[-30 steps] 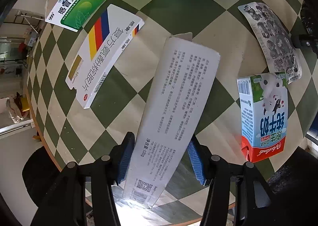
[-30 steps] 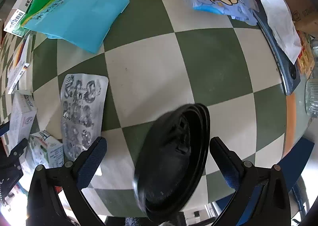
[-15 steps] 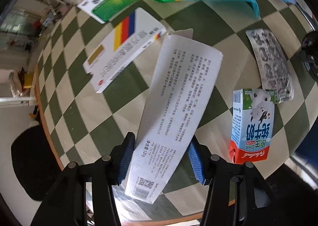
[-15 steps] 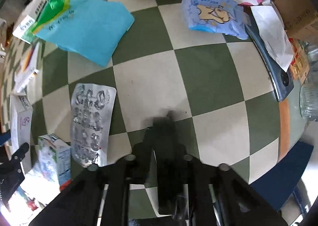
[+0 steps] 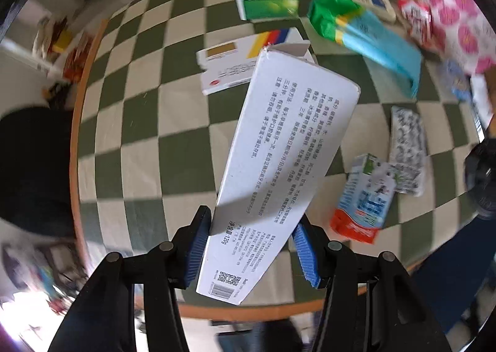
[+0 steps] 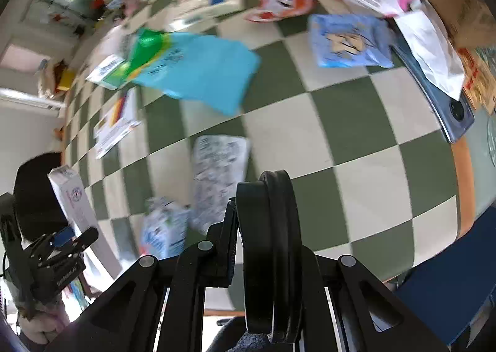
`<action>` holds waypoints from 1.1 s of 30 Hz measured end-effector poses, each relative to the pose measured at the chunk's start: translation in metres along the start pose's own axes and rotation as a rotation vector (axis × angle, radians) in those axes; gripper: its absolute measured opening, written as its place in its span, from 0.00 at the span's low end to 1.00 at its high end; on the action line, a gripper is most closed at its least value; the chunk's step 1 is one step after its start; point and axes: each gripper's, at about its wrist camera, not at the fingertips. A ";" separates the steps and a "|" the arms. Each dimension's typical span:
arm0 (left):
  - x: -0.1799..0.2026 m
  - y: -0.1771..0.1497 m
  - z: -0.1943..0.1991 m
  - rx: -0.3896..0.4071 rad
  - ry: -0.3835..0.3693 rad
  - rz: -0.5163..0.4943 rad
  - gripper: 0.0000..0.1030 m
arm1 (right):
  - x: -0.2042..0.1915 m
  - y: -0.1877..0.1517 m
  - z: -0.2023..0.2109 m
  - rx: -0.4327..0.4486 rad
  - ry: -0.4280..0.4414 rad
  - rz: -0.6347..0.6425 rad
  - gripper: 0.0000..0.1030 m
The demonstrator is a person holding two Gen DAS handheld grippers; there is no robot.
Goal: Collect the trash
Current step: 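Carry the white box to the trash bin and open the left gripper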
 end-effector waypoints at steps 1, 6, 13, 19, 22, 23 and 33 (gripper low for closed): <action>-0.007 -0.007 0.005 0.004 -0.017 0.033 0.48 | -0.008 -0.006 0.003 0.006 0.011 0.018 0.12; -0.037 -0.051 0.028 0.033 -0.083 0.156 0.48 | -0.047 -0.045 0.020 0.070 0.057 0.123 0.12; -0.077 -0.149 0.031 0.037 -0.177 0.233 0.48 | -0.090 -0.139 0.027 0.102 0.077 0.179 0.12; -0.093 -0.231 -0.005 -0.070 -0.286 0.261 0.48 | -0.103 -0.238 0.010 0.057 0.073 0.160 0.12; -0.089 -0.261 -0.044 -0.174 -0.346 0.287 0.48 | -0.095 -0.285 -0.020 -0.014 0.069 0.129 0.12; -0.086 -0.267 -0.059 -0.207 -0.365 0.302 0.48 | -0.092 -0.298 -0.031 -0.041 0.066 0.123 0.12; -0.031 -0.316 -0.294 -0.516 -0.495 0.490 0.48 | 0.002 -0.377 -0.241 -0.295 0.046 0.039 0.12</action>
Point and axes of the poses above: each gripper's, at about its wrist camera, not at the fingertips, and z roughly against the way its jaws point, x to its right, y to its top, and after that the axes turned 13 degrees about y, right-handed
